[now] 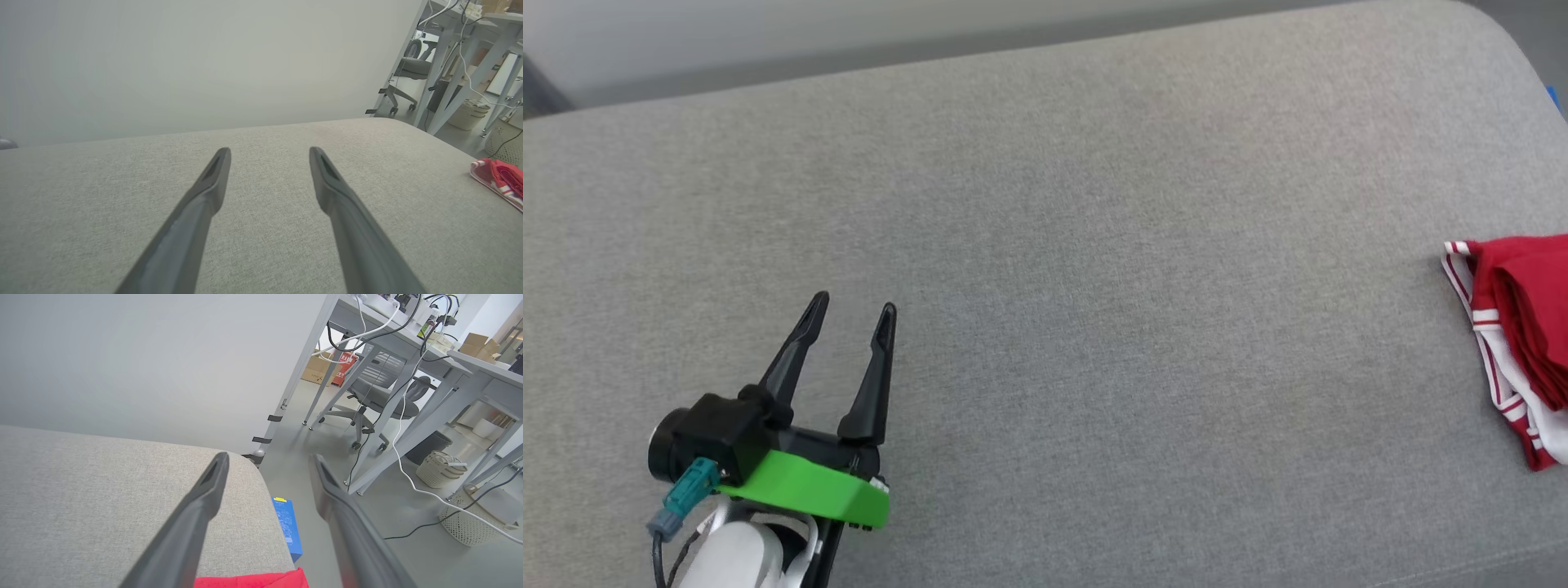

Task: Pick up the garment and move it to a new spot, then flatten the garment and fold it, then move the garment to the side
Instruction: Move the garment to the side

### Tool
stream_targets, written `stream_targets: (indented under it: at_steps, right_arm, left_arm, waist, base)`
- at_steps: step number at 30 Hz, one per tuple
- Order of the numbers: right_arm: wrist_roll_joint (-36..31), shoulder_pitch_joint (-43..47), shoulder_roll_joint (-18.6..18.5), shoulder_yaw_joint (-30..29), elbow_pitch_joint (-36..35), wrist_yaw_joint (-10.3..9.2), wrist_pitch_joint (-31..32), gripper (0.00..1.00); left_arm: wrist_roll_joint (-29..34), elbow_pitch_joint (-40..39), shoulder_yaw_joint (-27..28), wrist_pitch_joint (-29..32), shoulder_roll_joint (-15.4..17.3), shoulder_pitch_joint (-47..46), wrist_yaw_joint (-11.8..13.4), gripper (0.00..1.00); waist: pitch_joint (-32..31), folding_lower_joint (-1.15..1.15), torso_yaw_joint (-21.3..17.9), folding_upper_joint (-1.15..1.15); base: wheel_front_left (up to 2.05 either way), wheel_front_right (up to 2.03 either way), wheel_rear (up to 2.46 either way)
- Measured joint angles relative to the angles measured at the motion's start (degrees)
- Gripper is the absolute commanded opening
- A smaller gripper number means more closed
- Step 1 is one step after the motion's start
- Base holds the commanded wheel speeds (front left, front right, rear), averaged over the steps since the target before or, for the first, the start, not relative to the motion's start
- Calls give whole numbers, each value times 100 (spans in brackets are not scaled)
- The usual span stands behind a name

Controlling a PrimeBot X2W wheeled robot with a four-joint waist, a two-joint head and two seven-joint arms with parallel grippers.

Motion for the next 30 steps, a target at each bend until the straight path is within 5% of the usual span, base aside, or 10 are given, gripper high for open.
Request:
stream_targets:
  at_steps: [10,16,30]
  right_arm:
    - [152,1711,1546,-332,-2154,-1,236,100]
    - [-56,2659,2454,-246,-2764,-1,157,100]
    - [-522,3344,3029,227,-2350,-2,-603,100]
  left_arm:
    - [136,378,286,-1,-393,458,46,100]
    - [279,686,422,-1,-620,689,41,100]
    - [746,740,799,-1,-1081,709,-169,100]
  waist:
    - [-885,0,577,0]
    - [-1213,0,901,0]
    - [-1411,0,1149,0]
  base:
    - [0,0,0]
    - [0,0,0]
    - [0,0,0]
